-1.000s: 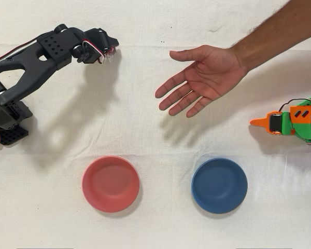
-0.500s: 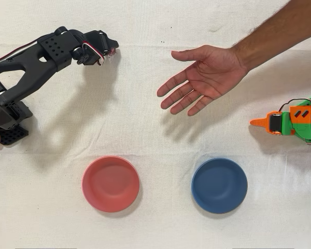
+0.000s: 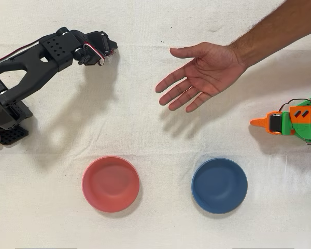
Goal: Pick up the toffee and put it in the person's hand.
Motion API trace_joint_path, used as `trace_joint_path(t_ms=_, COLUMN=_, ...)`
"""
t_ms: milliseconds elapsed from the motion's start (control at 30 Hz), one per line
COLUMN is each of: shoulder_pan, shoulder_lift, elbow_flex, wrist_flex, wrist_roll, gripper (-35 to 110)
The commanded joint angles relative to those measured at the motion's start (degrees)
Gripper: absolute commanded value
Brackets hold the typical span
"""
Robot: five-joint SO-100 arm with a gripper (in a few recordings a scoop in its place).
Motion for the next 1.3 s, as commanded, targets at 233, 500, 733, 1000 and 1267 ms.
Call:
trace_joint_path(t_ms=233, shoulder_pan=1.85, shoulder_lift=2.37, elbow_flex=-2.9, wrist_flex=3.08, wrist_roll=1.23, gripper=15)
trace_joint_path(t_ms=500, shoulder_pan=3.43, shoulder_lift=4.83, elbow_flex=-5.54, wrist_flex=5.01, wrist_roll=-1.32, gripper=15)
trace_joint_path(t_ms=733, shoulder_pan=5.01, shoulder_lift=6.42, elbow_flex=-9.58, wrist_flex=8.17, wrist_roll=-3.96, gripper=16)
trace_joint_path(t_ms=1000, shoulder_pan=7.82, shoulder_lift=10.37, elbow_flex=-10.37, wrist_flex=10.72, wrist_roll=-6.68, gripper=17)
trace_joint_path(t_ms=1267, shoulder_pan=11.16, shoulder_lift=15.29, elbow_flex=-9.05, wrist_flex=11.78, wrist_roll=-9.14, gripper=17)
